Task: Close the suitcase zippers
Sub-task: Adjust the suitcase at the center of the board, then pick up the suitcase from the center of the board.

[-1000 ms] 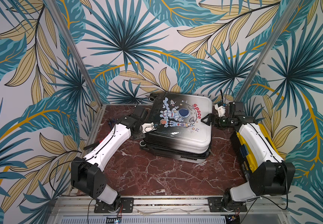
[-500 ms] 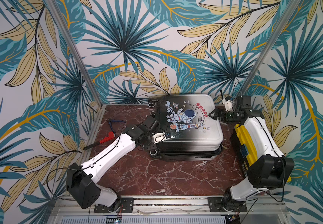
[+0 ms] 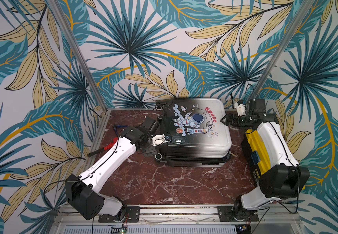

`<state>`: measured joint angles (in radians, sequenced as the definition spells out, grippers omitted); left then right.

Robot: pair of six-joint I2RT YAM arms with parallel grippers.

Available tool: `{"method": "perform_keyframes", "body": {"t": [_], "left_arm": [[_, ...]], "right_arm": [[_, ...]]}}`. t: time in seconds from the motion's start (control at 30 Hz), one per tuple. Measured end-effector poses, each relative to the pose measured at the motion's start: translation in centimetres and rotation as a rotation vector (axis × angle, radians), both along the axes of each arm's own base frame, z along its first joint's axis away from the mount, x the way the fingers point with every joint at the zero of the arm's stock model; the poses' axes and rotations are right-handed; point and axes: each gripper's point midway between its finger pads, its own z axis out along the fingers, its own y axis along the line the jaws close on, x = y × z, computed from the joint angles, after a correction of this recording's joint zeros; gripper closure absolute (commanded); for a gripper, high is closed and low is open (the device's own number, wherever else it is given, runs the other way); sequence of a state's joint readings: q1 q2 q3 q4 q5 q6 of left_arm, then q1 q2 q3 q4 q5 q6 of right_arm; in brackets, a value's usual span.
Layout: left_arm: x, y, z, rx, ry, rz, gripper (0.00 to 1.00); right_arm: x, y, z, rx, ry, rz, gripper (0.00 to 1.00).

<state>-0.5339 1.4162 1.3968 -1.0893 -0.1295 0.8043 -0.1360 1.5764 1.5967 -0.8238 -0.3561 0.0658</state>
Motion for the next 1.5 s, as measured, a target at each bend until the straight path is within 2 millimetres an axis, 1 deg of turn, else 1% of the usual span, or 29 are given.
{"method": "perform_keyframes", "body": {"t": [0.1, 0.2, 0.43, 0.6, 0.73, 0.8, 0.87, 1.03, 1.13, 1.2, 1.5], "left_arm": [[0.0, 0.0, -0.2, 0.008, 0.004, -0.013, 0.1], [0.0, 0.0, 0.2, 0.008, 0.001, -0.015, 0.08], [-0.6, -0.1, 2.9, -0.048, -0.035, -0.003, 0.07], [-1.0, 0.0, 3.7, -0.065, -0.037, 0.005, 0.08], [-1.1, -0.6, 4.8, -0.1, -0.036, -0.003, 0.08], [-0.9, -0.6, 4.9, -0.101, -0.034, -0.005, 0.08], [-0.4, -0.6, 4.3, -0.089, -0.018, -0.001, 0.08], [1.0, -0.4, 1.1, -0.023, 0.067, 0.01, 0.09], [1.4, -0.7, -0.2, -0.005, 0.101, 0.005, 0.09], [1.4, -0.8, -0.4, -0.005, 0.109, -0.002, 0.09], [2.5, -0.1, -0.9, 0.035, 0.087, 0.009, 0.13]], "right_arm": [[-0.5, 0.2, 0.7, 0.006, -0.019, 0.007, 0.07], [-1.1, 0.4, 0.9, 0.009, -0.022, 0.01, 0.07], [-2.2, 0.6, -0.3, 0.016, 0.006, 0.012, 0.07], [-2.7, 0.7, -1.3, 0.016, 0.033, 0.016, 0.07], [-2.9, 0.7, -1.3, 0.015, 0.036, 0.019, 0.07], [-3.1, 0.9, -1.2, 0.023, 0.034, 0.025, 0.07], [-3.4, 1.2, -1.2, 0.035, 0.034, 0.035, 0.07], [-4.8, 1.8, -1.9, 0.057, 0.047, 0.052, 0.07], [-5.6, 2.1, -2.2, 0.064, 0.051, 0.059, 0.07], [-5.8, 2.2, -2.2, 0.068, 0.049, 0.064, 0.07], [-5.7, 2.5, -2.3, 0.085, 0.04, 0.078, 0.07]]}}
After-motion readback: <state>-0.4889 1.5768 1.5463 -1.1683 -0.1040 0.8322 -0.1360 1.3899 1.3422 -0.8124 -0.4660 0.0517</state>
